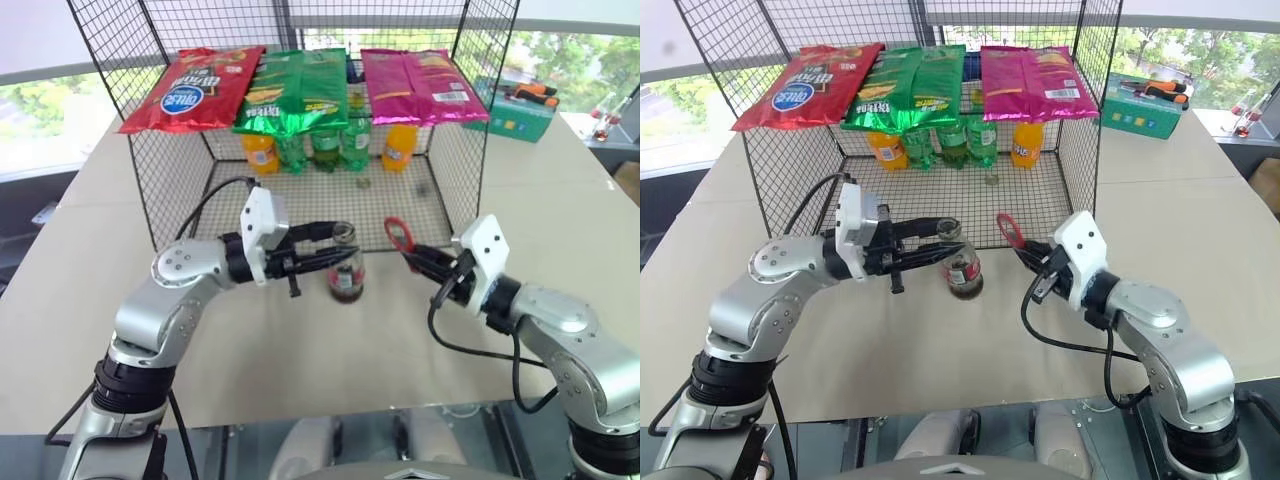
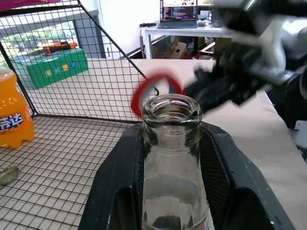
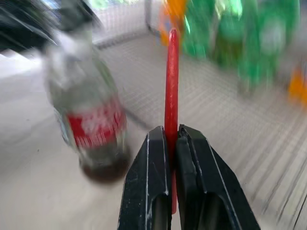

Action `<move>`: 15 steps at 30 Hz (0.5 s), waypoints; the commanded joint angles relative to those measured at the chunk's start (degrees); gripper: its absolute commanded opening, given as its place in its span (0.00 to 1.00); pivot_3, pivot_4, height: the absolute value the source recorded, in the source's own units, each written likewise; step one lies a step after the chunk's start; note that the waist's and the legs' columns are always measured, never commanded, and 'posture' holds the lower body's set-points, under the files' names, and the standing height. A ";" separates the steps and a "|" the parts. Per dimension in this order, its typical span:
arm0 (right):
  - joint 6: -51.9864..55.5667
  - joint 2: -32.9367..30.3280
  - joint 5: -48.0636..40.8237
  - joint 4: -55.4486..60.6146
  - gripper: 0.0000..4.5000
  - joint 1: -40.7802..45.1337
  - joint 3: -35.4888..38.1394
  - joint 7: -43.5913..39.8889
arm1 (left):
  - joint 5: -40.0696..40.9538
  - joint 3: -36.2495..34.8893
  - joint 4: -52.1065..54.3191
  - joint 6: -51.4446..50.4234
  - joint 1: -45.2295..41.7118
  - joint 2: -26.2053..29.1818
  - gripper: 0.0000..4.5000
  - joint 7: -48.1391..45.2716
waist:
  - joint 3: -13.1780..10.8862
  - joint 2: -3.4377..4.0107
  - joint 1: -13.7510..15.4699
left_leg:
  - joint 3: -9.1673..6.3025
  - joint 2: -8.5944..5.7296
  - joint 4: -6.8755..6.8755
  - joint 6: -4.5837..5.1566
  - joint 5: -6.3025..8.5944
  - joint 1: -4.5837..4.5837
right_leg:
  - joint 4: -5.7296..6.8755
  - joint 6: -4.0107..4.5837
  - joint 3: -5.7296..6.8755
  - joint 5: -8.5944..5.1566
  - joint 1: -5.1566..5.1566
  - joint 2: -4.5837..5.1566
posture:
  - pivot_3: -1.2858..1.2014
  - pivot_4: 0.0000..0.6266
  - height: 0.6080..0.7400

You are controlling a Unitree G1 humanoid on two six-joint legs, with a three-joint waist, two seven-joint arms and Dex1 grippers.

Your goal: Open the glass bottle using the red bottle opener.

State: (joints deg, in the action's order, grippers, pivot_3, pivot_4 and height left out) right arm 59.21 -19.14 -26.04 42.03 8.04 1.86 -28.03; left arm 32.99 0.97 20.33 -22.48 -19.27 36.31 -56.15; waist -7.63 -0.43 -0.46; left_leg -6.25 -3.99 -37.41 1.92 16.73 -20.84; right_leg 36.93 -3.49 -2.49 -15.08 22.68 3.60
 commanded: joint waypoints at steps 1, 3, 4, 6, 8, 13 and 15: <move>12.09 3.66 -6.59 -2.69 0.00 0.67 3.40 2.71 | -2.49 0.65 -1.91 0.85 1.40 0.95 0.25 -0.65 | 0.00 0.02 -0.17 | 0.00 0.00 0.01 0.00 0.00 0.01 | 0.01 0.00 0.00 0.00 0.01 -0.01 | 0.52 0.24 1.00; 14.70 3.95 -7.51 -5.60 0.00 2.16 3.89 3.03 | -2.73 0.82 -2.36 1.44 1.38 1.00 0.25 -0.86 | -0.01 0.04 -0.20 | 0.00 0.00 0.01 0.00 0.00 0.01 | 0.02 0.00 0.02 0.00 0.01 -0.01 | 0.52 0.24 1.00; 15.39 3.77 -7.76 -7.15 0.08 3.00 3.90 3.04 | -2.72 0.88 -2.49 1.51 1.23 1.01 0.25 -0.87 | -0.01 0.04 -0.21 | 0.01 -0.01 0.01 0.00 0.00 0.01 | 0.02 0.00 0.05 0.00 0.01 0.00 | 0.52 0.24 1.00; 16.45 3.51 -8.01 -9.76 0.21 4.45 3.90 3.27 | -2.70 0.96 -2.57 1.51 0.96 1.01 0.25 -0.85 | -0.01 0.04 -0.22 | 0.03 -0.03 0.01 0.00 0.00 0.01 | 0.02 0.00 0.06 0.00 0.01 0.01 | 0.52 0.24 1.00; 16.74 3.18 -7.87 -11.54 0.41 5.35 3.85 3.63 | -2.73 0.95 -2.77 1.64 0.87 1.03 0.25 -0.96 | -0.01 0.04 -0.26 | 0.03 -0.02 0.01 0.00 0.00 0.03 | 0.02 0.00 0.07 0.00 0.00 0.00 | 0.52 0.24 1.00; 14.23 1.87 -6.44 -11.44 0.89 6.07 3.94 5.16 | -2.60 0.50 -2.62 2.24 1.65 1.13 0.25 -1.08 | -0.01 0.04 -0.26 | 0.03 -0.02 0.04 0.00 0.00 0.02 | 0.01 0.00 0.07 0.00 0.02 0.01 | 0.52 0.24 1.00; 11.67 1.81 -6.19 -9.92 1.00 6.12 4.40 5.78 | -2.27 0.28 -2.21 2.41 2.34 1.12 0.25 -1.08 | -0.01 0.04 -0.27 | 0.04 -0.03 0.03 0.00 0.00 0.02 | 0.01 0.00 0.06 0.00 0.01 0.01 | 0.52 0.24 1.00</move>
State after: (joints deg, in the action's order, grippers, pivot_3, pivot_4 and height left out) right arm 73.24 -17.00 -32.24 29.10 13.31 5.01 -22.85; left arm 32.94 0.76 19.25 -19.38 -18.34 36.37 -57.48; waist -7.63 -0.39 -0.73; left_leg -6.20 -4.02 -37.38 1.92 16.73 -20.82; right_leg 36.94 -3.49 -2.42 -15.08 22.69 3.61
